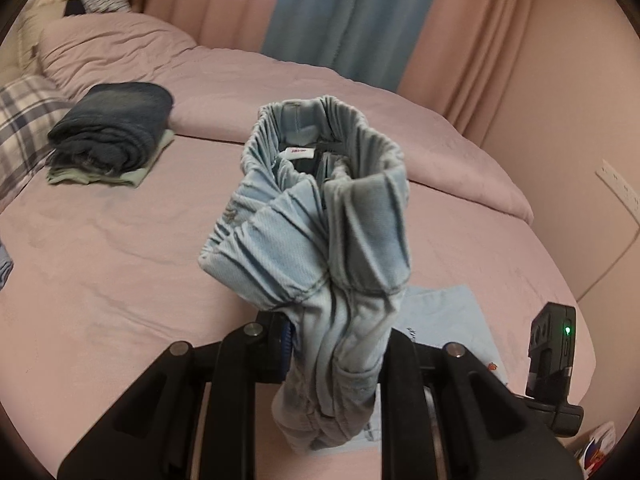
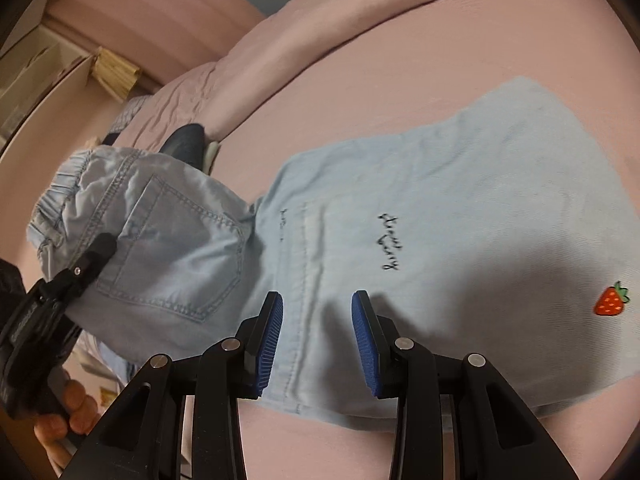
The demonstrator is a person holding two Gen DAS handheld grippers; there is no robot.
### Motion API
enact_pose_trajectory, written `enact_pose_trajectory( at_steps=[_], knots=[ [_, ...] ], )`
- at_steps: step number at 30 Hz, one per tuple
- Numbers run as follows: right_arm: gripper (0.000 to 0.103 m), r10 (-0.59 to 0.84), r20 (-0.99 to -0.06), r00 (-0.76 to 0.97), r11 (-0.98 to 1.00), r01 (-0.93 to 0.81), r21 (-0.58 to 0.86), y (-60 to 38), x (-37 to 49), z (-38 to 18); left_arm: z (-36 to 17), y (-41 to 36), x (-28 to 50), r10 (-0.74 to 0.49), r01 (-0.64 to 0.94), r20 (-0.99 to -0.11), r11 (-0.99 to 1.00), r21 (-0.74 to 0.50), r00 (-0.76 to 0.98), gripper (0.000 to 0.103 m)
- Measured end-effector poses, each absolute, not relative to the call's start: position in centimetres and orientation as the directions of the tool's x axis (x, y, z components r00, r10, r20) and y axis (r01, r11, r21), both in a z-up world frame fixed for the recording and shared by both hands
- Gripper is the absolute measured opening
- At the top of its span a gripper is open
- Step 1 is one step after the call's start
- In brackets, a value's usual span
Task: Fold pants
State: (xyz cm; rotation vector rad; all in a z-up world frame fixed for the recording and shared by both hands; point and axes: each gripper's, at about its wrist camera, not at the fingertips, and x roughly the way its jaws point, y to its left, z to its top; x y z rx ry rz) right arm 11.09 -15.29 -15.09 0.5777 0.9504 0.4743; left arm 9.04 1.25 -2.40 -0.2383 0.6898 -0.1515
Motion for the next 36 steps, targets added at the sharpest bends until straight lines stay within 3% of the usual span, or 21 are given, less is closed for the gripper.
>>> enact_pose_trajectory(
  at_steps=[6,12,23,36],
  knots=[
    [0.036,0.628,-0.582,0.517,0.726,-0.119,0.677,-17.0,10.6,-14.9,-3.0,-1.3,8.6,-0.249,0.118,-0.621,0.963,-0.244,0.743,0.018],
    [0.046,0.655,-0.515,0.553,0.649,-0.061,0.758,-19.6,10.0,-15.4,-3.5,-4.4,8.6,-0.269,0.193,-0.638,0.963,-0.187,0.721,0.018],
    [0.066,0.814,-0.194,0.548,0.221,0.016,0.975,-23.4,10.3,-18.5,-6.1,-7.8,9.5,-0.286,0.304,-0.692,0.947,-0.101,0.663,0.018],
    [0.071,0.827,-0.047,0.560,0.008,0.071,0.997,-24.9,10.2,-20.0,-9.0,-10.8,10.8,-0.232,0.419,-0.752,0.906,0.064,0.617,0.022]
  ],
)
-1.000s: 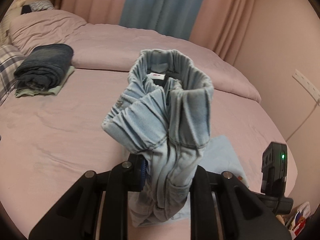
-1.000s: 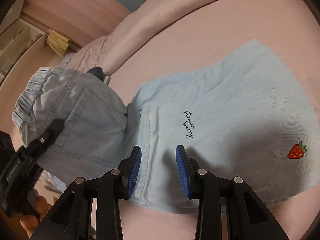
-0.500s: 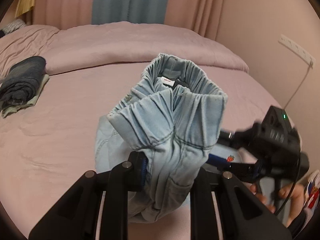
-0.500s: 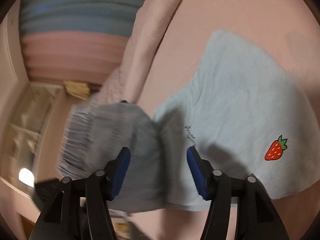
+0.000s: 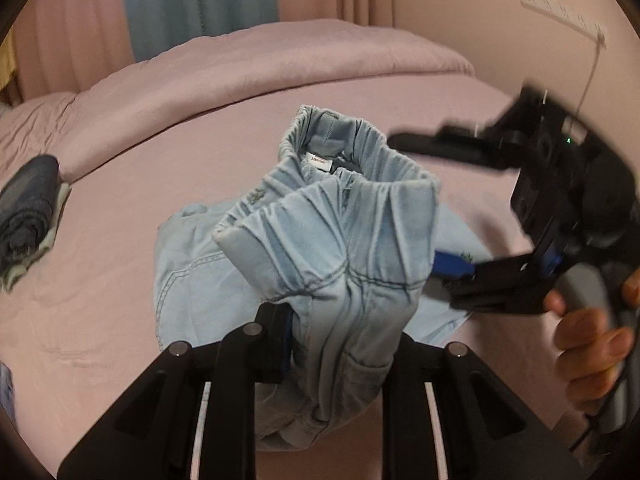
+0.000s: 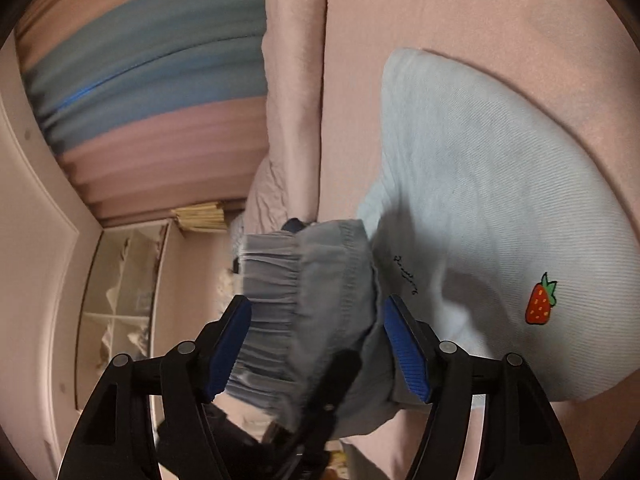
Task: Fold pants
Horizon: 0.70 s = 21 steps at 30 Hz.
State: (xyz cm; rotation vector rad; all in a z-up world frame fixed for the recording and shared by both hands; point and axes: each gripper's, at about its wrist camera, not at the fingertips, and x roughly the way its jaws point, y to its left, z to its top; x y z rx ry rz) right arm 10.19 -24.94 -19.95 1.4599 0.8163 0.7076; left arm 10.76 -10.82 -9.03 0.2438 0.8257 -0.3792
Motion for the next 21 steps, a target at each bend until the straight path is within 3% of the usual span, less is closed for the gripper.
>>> enact_pose_trajectory(
  at_steps=[4,10,11,12,14,18,21],
  knots=[
    [0.077,0.830,-0.043,0.556,0.017,0.051,0.999,-24.8,10.2,-19.1,-10.4,-12.6,10.9,-0.190,0.470,-0.779,0.870,0.148,0.598,0.026],
    [0.077,0.851,-0.141,0.506,0.120,0.074,0.990,-24.0,11.1,-18.4,-10.6,-12.4,10.9,-0.176,0.488,-0.788,0.855,0.174,0.590,0.034],
    [0.077,0.854,-0.158,0.496,0.141,0.072,0.987,-23.9,11.3,-18.2,-10.5,-12.0,10.9,-0.193,0.497,-0.790,0.853,0.157,0.581,0.048],
    [0.077,0.856,-0.179,0.484,0.165,0.072,0.984,-23.8,11.4,-18.1,-10.3,-11.7,10.7,-0.212,0.505,-0.788,0.852,0.141,0.578,0.074],
    [0.077,0.857,-0.227,0.463,0.220,0.070,0.973,-23.5,11.5,-17.8,-9.8,-11.0,10.2,-0.227,0.507,-0.770,0.850,0.143,0.596,0.097],
    [0.075,0.846,-0.291,0.446,0.298,0.056,0.953,-23.3,11.6,-17.6,-9.3,-9.5,9.8,-0.233,0.500,-0.757,0.855,0.140,0.610,0.096],
    [0.064,0.837,-0.329,0.438,0.350,0.034,0.936,-23.4,11.5,-17.3,-8.9,-7.7,9.3,-0.281,0.485,-0.756,0.873,0.054,0.591,0.096]
  ],
)
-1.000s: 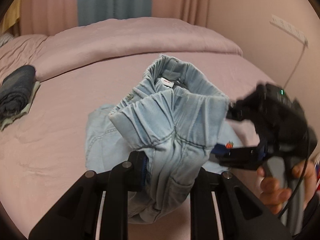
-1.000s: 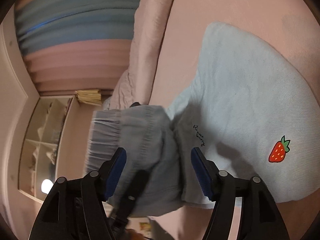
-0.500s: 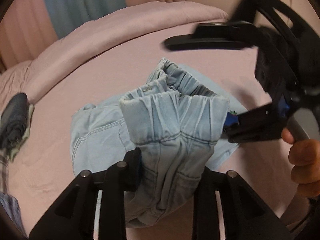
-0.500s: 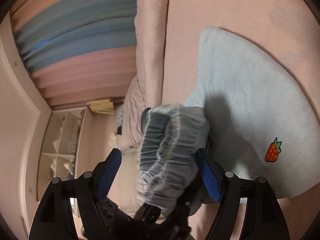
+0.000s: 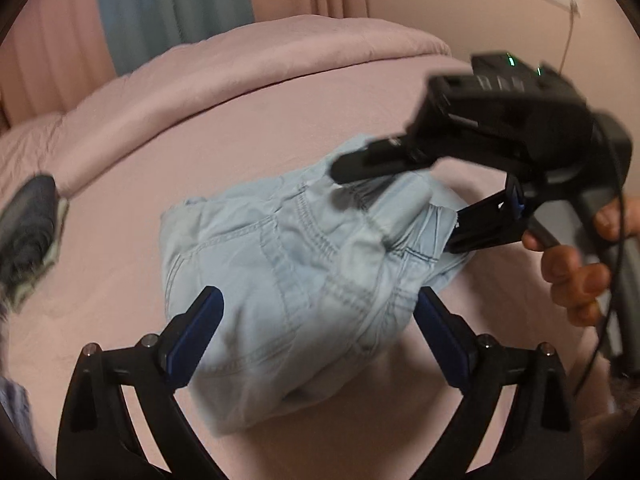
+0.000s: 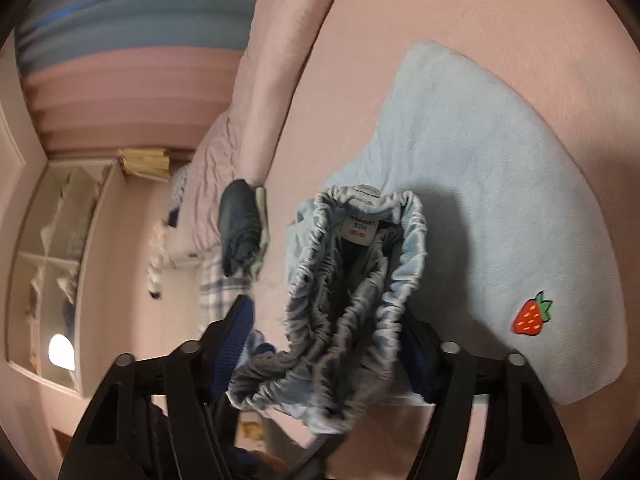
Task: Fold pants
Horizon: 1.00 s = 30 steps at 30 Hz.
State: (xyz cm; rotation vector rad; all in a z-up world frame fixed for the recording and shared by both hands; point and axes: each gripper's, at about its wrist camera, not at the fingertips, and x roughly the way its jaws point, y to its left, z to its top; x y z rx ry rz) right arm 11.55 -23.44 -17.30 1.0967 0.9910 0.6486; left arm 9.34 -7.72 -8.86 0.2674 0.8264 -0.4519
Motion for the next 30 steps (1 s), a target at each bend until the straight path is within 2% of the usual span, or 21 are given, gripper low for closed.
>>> enact_pose_trajectory(
  at_steps=[2,4,7,14,18,24,30],
  knots=[
    [0.054,0.830,-0.347,0.437,0.377,0.019,0.926,-23.5,11.5,-17.1,-8.4,-6.3,9.2,-0.332,0.474,-0.741,0.880,-0.021,0.584,0.095],
    [0.039,0.797,-0.403,0.450,0.451,0.000,0.892,-23.7,11.4,-16.6,-7.9,-4.7,9.1,-0.404,0.466,-0.712,0.877,-0.122,0.574,0.095],
    [0.034,0.789,-0.407,0.459,0.463,-0.010,0.886,-24.0,11.3,-17.0,-8.2,-2.3,9.9,-0.422,0.379,-0.709,0.896,-0.231,0.565,0.094],
    [0.031,0.757,-0.416,0.504,0.519,-0.076,0.851,-23.7,10.5,-15.6,-10.2,0.2,11.7,-0.390,0.199,-0.741,0.920,-0.337,0.547,0.091],
    [0.031,0.746,-0.399,0.533,0.533,-0.119,0.838,-24.6,10.4,-14.2,-10.4,-0.4,11.3,-0.384,0.197,-0.744,0.923,-0.331,0.546,0.091],
    [0.031,0.713,-0.378,0.591,0.511,-0.068,0.857,-28.3,10.4,-14.4,-9.9,-1.2,12.2,-0.381,0.224,-0.750,0.924,-0.309,0.541,0.091],
    [0.031,0.716,-0.431,0.550,0.522,-0.010,0.853,-29.7,11.3,-17.0,-10.7,-1.7,13.6,-0.371,0.238,-0.764,0.928,-0.287,0.528,0.091]
  ],
)
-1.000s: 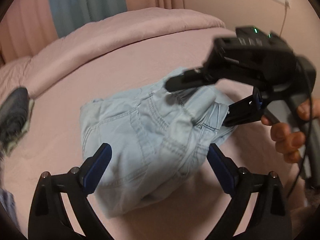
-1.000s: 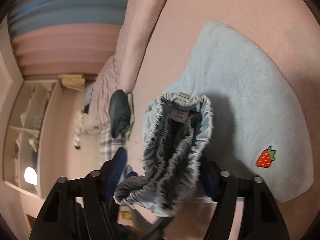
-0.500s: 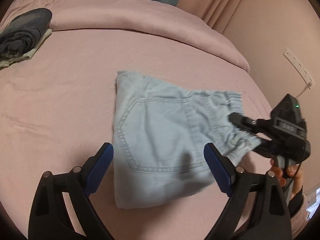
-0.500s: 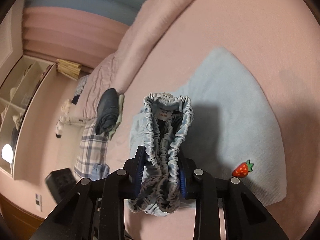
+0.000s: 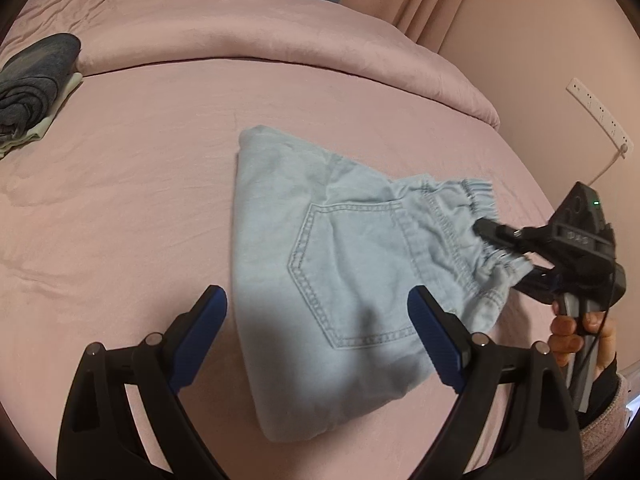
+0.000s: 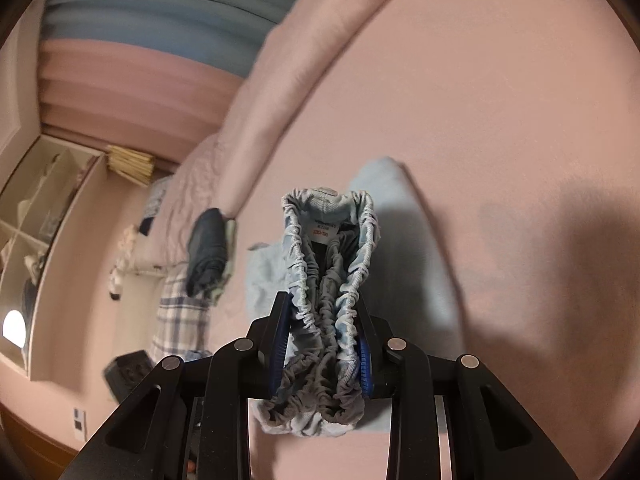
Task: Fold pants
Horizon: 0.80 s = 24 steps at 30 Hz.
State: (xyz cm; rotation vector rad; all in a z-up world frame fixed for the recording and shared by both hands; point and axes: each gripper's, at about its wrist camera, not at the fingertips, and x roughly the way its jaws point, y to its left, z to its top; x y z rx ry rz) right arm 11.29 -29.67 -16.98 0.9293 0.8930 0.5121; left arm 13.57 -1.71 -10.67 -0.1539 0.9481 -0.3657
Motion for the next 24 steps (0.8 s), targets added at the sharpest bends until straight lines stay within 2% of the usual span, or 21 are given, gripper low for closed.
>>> enact_pose_trajectory(
  at_steps=[10,17,20,23,24],
  knots=[
    [0.031,0.683,-0.483,0.548,0.553,0.043,0.832,-29.8,11.4,-18.2,-9.8,-3.1,15.9,-0.352,0.250,-0.769,0.934,-0.255,0.533,0.091],
    [0.037,0.522,-0.619,0.587,0.770,-0.013,0.637,-28.0,10.5,-15.0,-9.2,-6.1,19.7,-0.307,0.262,-0.779,0.946,-0.189,0.547,0.091],
    [0.038,0.465,-0.646,0.606,0.824,-0.029,0.566,-27.6,10.3,-14.3,-9.6,-7.1,21.0,-0.288,0.268,-0.792,0.950,-0.163,0.538,0.085],
    [0.038,0.424,-0.659,0.621,0.856,-0.036,0.516,-27.2,10.0,-13.8,-10.8,-7.6,22.5,-0.230,0.236,-0.829,0.964,-0.122,0.509,0.069],
    [0.039,0.419,-0.659,0.624,0.859,-0.037,0.511,-27.2,9.9,-13.7,-11.2,-7.6,22.8,-0.218,0.230,-0.839,0.966,-0.114,0.498,0.068]
  ],
)
